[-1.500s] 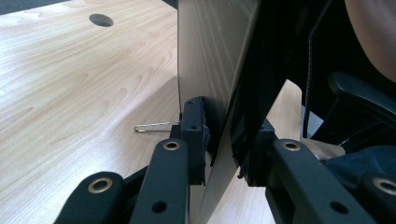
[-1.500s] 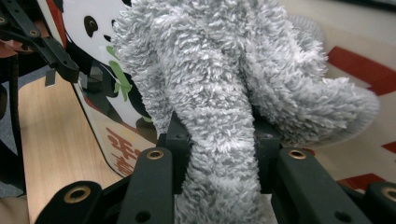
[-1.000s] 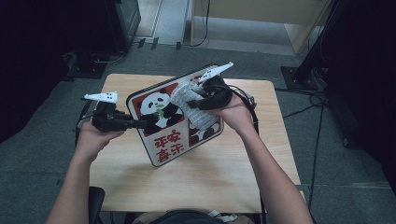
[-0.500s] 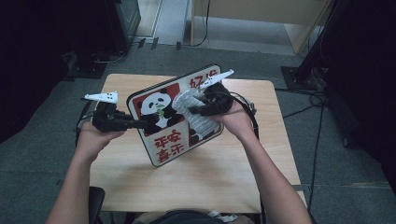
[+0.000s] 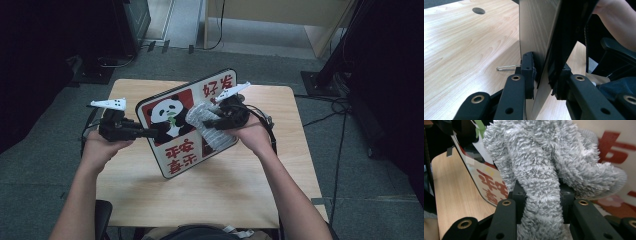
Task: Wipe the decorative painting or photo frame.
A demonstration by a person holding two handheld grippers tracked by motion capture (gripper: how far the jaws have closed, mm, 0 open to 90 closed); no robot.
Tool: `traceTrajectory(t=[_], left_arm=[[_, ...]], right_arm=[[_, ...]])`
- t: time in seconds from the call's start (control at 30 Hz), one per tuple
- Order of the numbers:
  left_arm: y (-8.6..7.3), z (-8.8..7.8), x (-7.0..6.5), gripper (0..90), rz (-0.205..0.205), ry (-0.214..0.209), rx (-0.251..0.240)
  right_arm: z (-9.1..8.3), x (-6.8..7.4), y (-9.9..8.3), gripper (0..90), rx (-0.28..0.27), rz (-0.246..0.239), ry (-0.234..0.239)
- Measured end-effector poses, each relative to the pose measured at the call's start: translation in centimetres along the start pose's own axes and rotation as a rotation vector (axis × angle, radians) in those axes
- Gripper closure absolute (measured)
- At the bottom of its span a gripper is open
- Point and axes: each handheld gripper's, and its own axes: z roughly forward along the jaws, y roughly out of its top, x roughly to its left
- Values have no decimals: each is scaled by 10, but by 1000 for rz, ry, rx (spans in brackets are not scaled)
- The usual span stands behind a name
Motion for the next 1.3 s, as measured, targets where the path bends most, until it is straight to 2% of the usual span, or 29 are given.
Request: traceTrajectory(t=[0.5, 0.77, 1.3], left_arm=[[0, 0, 1, 754, -2, -2, 0], [0, 0, 1, 753, -3, -4, 2], [0, 0, 1, 750, -10, -12, 1]], right_arm=[[11, -2, -16, 679, 19, 18, 17], [16, -3, -25, 672, 15, 8, 16], [27, -4, -41, 669, 47, 37, 32]])
